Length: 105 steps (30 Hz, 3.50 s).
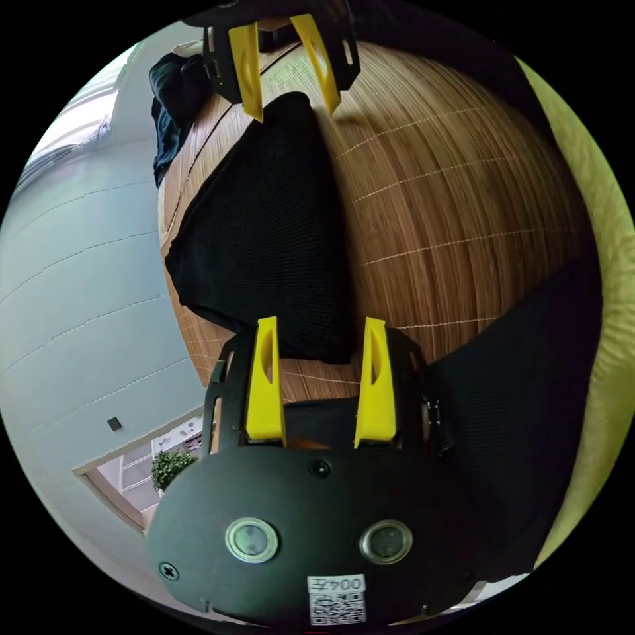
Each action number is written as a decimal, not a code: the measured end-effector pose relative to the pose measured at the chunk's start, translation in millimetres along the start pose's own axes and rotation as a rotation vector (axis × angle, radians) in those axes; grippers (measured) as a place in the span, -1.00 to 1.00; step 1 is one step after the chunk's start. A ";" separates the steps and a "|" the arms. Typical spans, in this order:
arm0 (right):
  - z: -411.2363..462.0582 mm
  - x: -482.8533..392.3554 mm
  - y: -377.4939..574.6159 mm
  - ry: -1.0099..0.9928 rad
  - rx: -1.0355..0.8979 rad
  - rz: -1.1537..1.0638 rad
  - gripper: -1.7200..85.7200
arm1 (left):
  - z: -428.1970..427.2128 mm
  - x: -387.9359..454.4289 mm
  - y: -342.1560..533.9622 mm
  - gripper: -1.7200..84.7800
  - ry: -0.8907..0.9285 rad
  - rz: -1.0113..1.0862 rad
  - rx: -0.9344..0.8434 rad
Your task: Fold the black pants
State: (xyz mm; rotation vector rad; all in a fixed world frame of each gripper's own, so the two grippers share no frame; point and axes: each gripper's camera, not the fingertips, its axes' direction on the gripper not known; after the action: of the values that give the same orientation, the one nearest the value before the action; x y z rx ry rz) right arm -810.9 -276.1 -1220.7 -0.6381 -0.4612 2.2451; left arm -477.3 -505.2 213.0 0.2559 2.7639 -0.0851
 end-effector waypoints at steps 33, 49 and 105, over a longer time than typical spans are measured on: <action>-126.2 81.7 -7.9 -0.112 0.144 -0.105 -0.87 | -121.6 -112.4 46.6 -0.90 0.400 0.029 0.198; 9.4 295.2 -31.2 -0.305 0.071 -0.038 -0.85 | -44.4 -334.3 38.1 -0.89 0.456 -0.113 0.106; 620.0 200.9 96.2 -0.660 0.559 0.847 -0.88 | 108.5 -184.9 -14.6 -0.96 0.260 -0.823 0.325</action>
State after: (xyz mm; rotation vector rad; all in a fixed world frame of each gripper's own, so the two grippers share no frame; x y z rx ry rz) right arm -1338.7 -271.1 -826.5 0.2991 0.2106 3.1870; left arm -272.4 -560.3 178.8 -0.8572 2.8994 -0.7507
